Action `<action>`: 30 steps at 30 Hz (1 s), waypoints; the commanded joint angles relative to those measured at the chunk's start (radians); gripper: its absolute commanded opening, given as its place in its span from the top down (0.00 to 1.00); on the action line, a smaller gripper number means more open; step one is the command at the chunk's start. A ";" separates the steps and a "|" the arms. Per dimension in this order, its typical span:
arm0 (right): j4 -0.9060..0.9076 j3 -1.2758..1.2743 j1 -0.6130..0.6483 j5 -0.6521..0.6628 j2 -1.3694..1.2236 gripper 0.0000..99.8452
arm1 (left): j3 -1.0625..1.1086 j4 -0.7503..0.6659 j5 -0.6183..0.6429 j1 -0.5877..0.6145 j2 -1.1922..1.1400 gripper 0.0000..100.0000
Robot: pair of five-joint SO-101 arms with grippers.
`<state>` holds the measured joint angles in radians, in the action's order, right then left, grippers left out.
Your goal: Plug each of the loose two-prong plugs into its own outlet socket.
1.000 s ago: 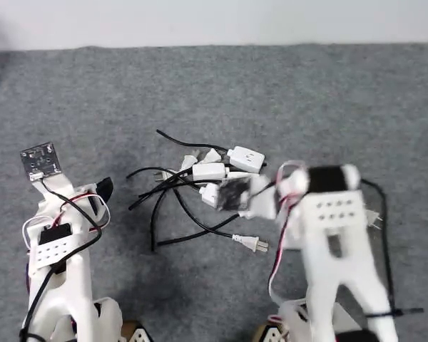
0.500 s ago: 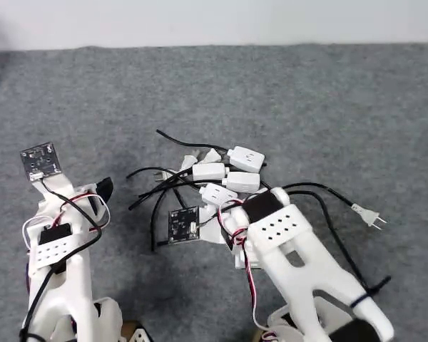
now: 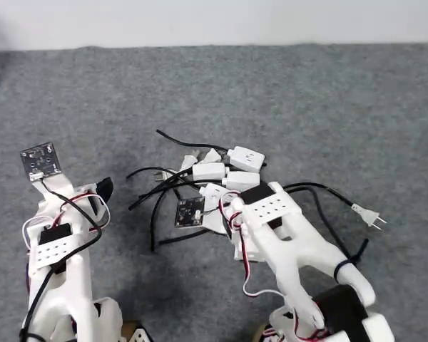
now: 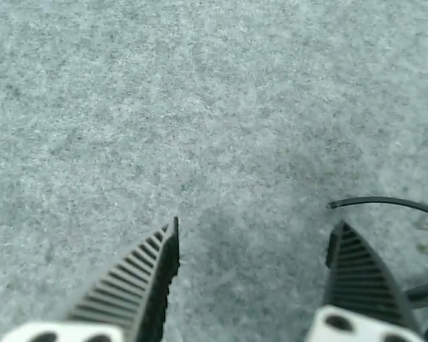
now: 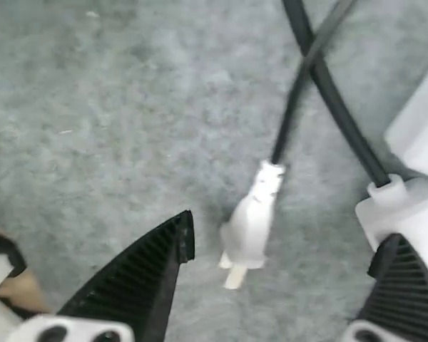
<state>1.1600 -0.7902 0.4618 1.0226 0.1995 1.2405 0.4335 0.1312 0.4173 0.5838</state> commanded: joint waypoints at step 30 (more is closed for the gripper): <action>0.036 0.112 -0.148 -0.003 -0.001 0.99 | -0.004 -0.031 -0.002 -0.008 0.018 0.68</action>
<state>1.1231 -0.7825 0.3560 1.0226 0.1519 1.2405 0.4335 0.1312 0.4173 0.5838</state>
